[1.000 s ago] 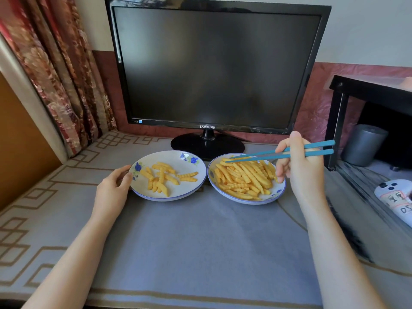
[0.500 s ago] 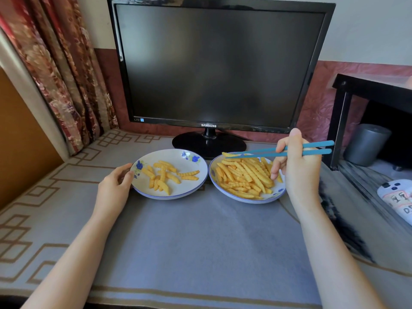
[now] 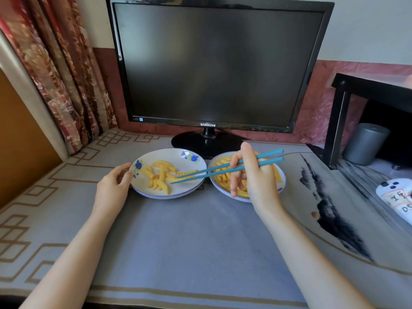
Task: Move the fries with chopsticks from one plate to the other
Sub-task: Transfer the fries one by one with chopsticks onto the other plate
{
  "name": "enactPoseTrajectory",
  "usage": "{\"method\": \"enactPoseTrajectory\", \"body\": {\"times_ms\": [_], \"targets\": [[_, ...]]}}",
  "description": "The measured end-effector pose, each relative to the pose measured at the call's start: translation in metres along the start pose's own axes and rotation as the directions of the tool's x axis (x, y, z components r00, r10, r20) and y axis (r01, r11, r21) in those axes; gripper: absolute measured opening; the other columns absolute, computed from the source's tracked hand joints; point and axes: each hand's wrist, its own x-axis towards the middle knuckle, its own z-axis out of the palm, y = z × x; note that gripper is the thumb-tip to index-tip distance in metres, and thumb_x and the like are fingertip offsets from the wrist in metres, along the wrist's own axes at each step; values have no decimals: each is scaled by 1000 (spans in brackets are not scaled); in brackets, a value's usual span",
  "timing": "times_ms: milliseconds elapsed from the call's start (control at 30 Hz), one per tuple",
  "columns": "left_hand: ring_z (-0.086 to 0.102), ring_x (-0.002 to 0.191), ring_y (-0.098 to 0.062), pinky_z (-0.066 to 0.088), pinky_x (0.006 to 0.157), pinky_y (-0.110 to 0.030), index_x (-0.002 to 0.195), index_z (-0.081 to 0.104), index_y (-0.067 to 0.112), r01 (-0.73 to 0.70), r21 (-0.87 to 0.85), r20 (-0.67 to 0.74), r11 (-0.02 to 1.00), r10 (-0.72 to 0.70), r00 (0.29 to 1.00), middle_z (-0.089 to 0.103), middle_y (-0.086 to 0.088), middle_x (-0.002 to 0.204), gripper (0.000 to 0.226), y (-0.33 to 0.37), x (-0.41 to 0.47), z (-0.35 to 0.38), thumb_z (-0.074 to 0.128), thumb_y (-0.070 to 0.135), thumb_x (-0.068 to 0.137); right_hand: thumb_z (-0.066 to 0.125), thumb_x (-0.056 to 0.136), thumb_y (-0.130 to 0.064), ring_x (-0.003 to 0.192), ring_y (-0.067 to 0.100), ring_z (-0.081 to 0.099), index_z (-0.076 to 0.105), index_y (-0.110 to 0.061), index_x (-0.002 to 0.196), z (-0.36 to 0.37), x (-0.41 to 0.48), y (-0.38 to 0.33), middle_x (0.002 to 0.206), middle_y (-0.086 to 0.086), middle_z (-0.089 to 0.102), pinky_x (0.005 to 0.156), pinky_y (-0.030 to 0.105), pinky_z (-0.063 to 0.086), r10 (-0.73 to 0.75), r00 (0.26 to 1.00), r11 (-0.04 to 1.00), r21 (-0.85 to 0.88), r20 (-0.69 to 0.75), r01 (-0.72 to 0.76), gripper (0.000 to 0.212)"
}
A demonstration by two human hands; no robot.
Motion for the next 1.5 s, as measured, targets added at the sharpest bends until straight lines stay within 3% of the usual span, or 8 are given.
{"method": "enactPoseTrajectory", "body": {"times_ms": [100, 200, 367, 567, 1033, 1500], "targets": [[50, 98, -10, 34, 85, -24, 123, 61, 15, -2, 0, -4, 1000, 2, 1000, 64, -5, 117, 31, 0, 0, 0, 46, 19, 96, 39, 103, -27, 28, 18, 41, 52, -5, 65, -5, 1, -2, 35, 8, 44, 36, 16, 29, 48, 998, 998, -50, 41, -46, 45], [51, 97, -11, 35, 85, -24, 122, 61, 16, 0, 3, 2, 1000, 0, 1000, 65, -4, 116, 31, -1, 1, 0, 45, 19, 96, 41, 101, -29, 30, 20, 41, 53, -8, 64, -15, 5, -8, 37, 9, 44, 38, 20, 27, 50, 999, 998, -32, -11, -50, 45], [51, 97, -10, 35, 86, -25, 123, 61, 17, 3, 6, 0, 1000, -3, 1000, 64, -4, 116, 31, 0, 1, 0, 46, 20, 96, 38, 102, -30, 30, 21, 39, 52, -10, 67, -41, 12, -18, 37, 7, 43, 40, 24, 25, -40, 985, 999, -36, -167, 34, 43], [52, 96, -11, 35, 85, -25, 123, 60, 17, 9, 6, 3, 1000, -9, 1000, 65, -4, 116, 31, -1, 1, 0, 45, 20, 96, 36, 104, -29, 30, 21, 37, 52, -9, 69, -56, 17, -18, 36, 8, 43, 35, 17, 30, -146, 959, 984, -135, -244, 116, 43], [55, 98, -14, 35, 84, -24, 123, 60, 17, 21, -7, 5, 1000, -21, 1000, 65, -4, 116, 31, -2, 1, 1, 46, 21, 96, 37, 104, -30, 32, 19, 39, 54, -11, 70, -55, 17, -10, 38, 9, 45, 38, 20, 34, -239, 959, 935, -303, -150, 186, 43], [52, 96, -11, 34, 83, -23, 124, 60, 16, 15, 2, 1, 1000, -15, 1000, 64, -3, 114, 31, 1, -1, 0, 46, 20, 96, 37, 104, -29, 34, 20, 41, 54, -13, 69, -55, 14, -13, 39, 9, 47, 38, 21, 35, -262, 958, 913, -353, -117, 206, 42]]}}
